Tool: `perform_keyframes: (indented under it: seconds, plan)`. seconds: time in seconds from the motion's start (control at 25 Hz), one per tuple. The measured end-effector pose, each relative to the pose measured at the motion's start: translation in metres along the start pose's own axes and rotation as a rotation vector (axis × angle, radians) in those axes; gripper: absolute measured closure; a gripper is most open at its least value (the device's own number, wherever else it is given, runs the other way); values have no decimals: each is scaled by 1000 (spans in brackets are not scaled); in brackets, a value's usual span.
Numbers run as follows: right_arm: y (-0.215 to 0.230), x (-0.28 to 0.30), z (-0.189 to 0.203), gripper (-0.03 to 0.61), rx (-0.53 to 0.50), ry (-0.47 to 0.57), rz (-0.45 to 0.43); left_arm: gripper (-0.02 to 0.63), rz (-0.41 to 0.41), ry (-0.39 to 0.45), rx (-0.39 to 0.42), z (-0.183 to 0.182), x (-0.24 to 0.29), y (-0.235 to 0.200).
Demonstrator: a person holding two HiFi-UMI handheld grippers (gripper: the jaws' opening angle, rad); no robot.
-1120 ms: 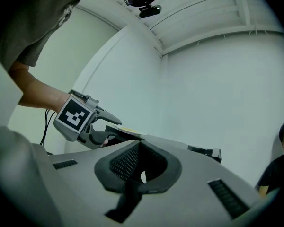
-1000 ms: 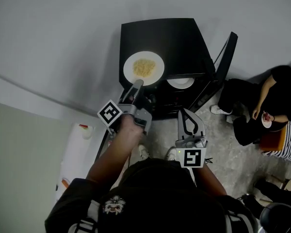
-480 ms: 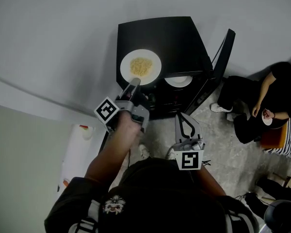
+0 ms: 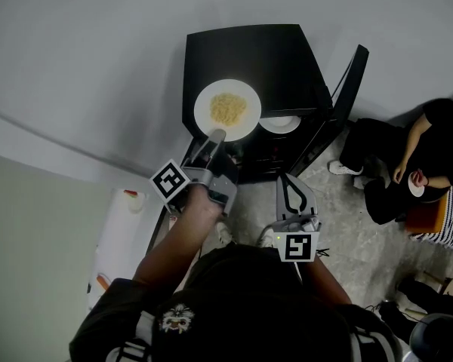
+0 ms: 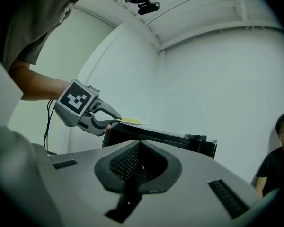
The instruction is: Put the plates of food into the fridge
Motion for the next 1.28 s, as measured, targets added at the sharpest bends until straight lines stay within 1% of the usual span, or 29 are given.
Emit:
perform_keyframes:
  seconds: [0.04,0.12,0.2,0.32,0.56,0.8,0.92,1.08,1.28]
  plan:
    - [0,-1,1,554,8,1,2,575,2,-3,1,2,-3,0]
    - [0,-4,-1,554,85,37,45,575,10,-12,7,8,-11,2]
    - [1,-9,-3,554,121,59,69,575,18,-24,13,15,-19,4]
    - [5,-13,-2,554,119,45,60,575,20,-33,9,24,-30,1]
    - [14,-22,1,554,140,36,34,577,5,-11,-9,42,-52,-13]
    - [22,-36,7,554,146,26,-16,578,-15,29,-19,62,-79,-35]
    - [24,-45,12,554,134,21,-49,578,-23,48,-7,70,-90,-46]
    - [27,-55,12,554,170,22,-42,578,-45,65,-5,75,-99,-62]
    - [31,-62,20,554,159,-6,-39,578,-73,92,-23,74,-98,-87]
Point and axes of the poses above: the fingertips, and each gripper's own axes: x forward along the fingers, y to its right, z out of its underside, the point moved 9 cm from there along -x, backward along the fingers, and after that the axes turned 10 degrees about y, right-handed, at the moved point
